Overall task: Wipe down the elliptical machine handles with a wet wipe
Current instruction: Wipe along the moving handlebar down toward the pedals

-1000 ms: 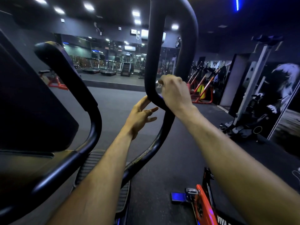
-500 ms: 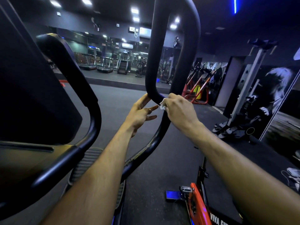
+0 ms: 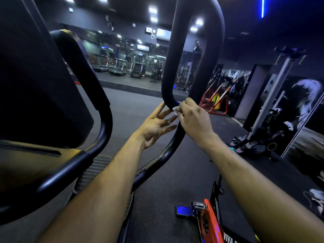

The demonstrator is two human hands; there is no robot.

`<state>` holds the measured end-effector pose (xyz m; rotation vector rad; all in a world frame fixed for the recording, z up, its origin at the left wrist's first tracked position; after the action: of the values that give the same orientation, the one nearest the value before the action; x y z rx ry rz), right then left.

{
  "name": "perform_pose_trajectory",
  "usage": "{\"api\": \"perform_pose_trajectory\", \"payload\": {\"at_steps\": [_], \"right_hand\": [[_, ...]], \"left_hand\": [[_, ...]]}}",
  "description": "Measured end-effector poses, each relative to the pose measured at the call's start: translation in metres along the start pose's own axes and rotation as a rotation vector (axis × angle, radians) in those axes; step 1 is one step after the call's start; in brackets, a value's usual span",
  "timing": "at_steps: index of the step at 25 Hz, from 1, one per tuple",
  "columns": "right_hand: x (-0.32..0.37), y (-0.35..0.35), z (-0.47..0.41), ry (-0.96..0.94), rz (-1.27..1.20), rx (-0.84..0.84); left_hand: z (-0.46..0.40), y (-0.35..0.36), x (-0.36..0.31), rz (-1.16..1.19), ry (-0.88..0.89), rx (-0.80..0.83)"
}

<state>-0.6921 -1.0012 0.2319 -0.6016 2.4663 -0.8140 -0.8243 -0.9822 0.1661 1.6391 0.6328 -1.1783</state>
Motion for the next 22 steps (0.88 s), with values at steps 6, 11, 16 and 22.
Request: {"api": "perform_pose_trajectory", "payload": {"at_steps": [6, 11, 16, 22], "right_hand": [[0.056, -0.023, -0.040, -0.796, 0.376, 0.008], [0.056, -0.017, -0.092, -0.962, 0.699, 0.335], [0.050, 0.002, -0.068, -1.179, 0.747, 0.342], [0.013, 0.037, -0.009, -1.276, 0.737, 0.505]], "left_hand": [[-0.003, -0.006, 0.005, -0.105, -0.004, -0.059], [-0.002, -0.032, 0.002, -0.094, 0.025, -0.220], [0.005, -0.024, -0.005, -0.104, 0.059, -0.230], [0.003, -0.019, -0.003, -0.054, 0.048, -0.234]]}}
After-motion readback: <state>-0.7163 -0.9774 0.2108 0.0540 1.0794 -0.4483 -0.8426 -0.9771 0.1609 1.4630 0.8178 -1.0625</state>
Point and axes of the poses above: each hand's wrist, its own z-axis away from the middle knuckle, its own y-axis out of the palm, x = y × z, the point moved 5 cm from there along -z, towards the middle knuckle, and after that the axes turned 14 degrees about -y, right-handed, at the moved point
